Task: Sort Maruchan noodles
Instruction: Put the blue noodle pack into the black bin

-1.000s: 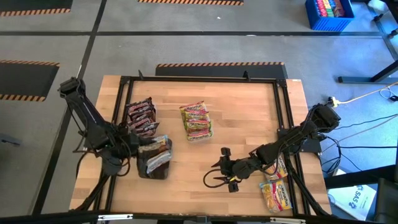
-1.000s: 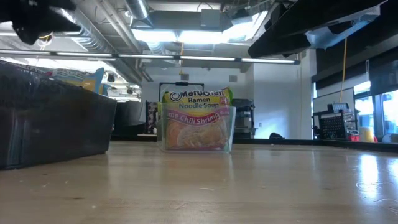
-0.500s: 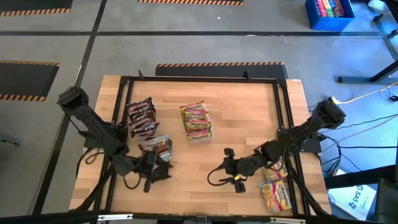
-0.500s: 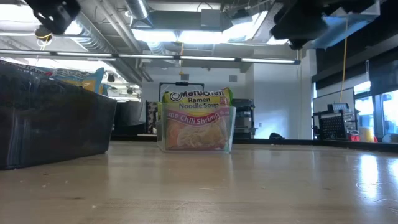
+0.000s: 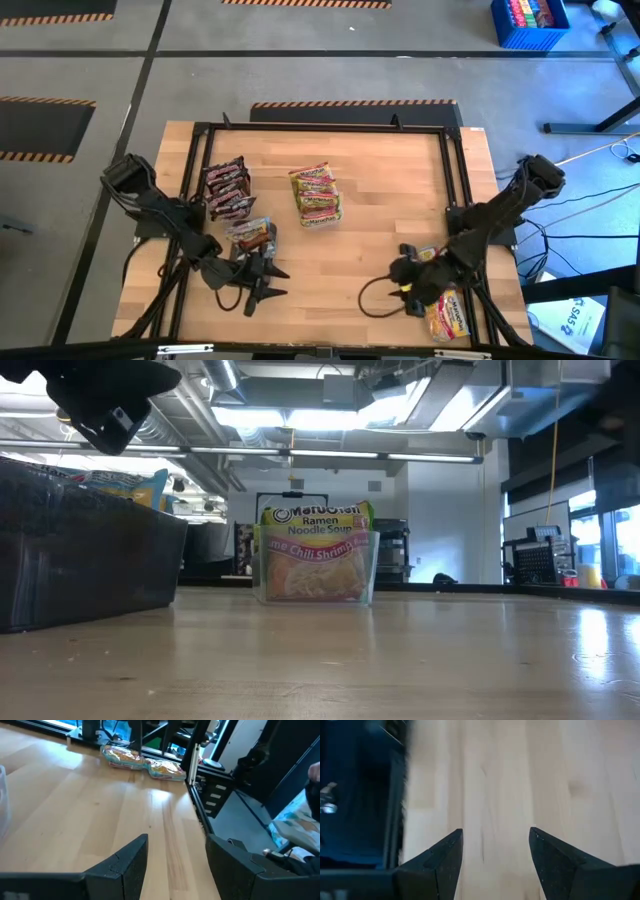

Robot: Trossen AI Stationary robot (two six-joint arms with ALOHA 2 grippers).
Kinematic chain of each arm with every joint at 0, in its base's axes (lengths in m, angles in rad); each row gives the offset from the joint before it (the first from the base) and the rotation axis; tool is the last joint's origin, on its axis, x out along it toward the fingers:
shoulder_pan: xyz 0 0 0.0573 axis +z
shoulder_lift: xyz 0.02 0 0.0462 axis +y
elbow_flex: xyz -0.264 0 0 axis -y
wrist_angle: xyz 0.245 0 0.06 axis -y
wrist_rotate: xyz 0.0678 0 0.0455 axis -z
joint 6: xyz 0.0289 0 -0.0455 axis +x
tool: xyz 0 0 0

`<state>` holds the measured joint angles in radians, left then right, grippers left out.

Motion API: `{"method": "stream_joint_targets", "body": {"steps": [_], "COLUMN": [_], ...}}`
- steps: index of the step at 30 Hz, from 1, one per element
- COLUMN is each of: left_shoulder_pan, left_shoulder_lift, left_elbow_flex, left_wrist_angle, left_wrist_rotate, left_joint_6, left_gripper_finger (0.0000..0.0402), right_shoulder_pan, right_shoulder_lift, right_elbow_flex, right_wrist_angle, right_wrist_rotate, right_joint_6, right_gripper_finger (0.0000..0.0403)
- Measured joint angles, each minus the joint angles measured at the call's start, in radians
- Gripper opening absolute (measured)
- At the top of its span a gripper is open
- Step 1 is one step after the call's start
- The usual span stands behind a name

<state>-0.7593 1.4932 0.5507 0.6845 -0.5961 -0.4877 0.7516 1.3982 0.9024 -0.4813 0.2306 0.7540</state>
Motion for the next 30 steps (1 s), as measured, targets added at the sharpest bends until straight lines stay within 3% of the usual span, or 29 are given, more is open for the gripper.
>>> {"method": "stream_joint_targets", "body": {"steps": [10, 14, 22, 30], "left_shoulder_pan": [0.000, 0.002, 0.002, 0.007], "left_shoulder_lift": [0.000, 0.000, 0.000, 0.000], "left_elbow_flex": [0.000, 0.000, 0.000, 0.000], "left_wrist_angle": [0.006, 0.006, 0.006, 0.005], "left_wrist_rotate": [-0.004, -0.004, 0.001, -0.014], "left_joint_6": [0.001, -0.020, -0.026, -0.021], "left_gripper_finger": [0.0192, 0.0192, 0.0192, 0.0192], "right_shoulder_pan": [0.169, 0.199, 0.166, 0.116], "right_shoulder_lift": [-0.005, 0.011, 0.014, 0.012], "right_elbow_flex": [0.000, -0.007, -0.146, -0.166], "right_wrist_angle": [-0.448, -0.562, -0.474, -0.269], "right_wrist_rotate": [-0.084, -0.208, -0.265, -0.106], "right_joint_6": [0.730, 0.925, 0.938, 0.682], "right_gripper_finger": [0.0209, 0.0209, 0.0209, 0.0209]}}
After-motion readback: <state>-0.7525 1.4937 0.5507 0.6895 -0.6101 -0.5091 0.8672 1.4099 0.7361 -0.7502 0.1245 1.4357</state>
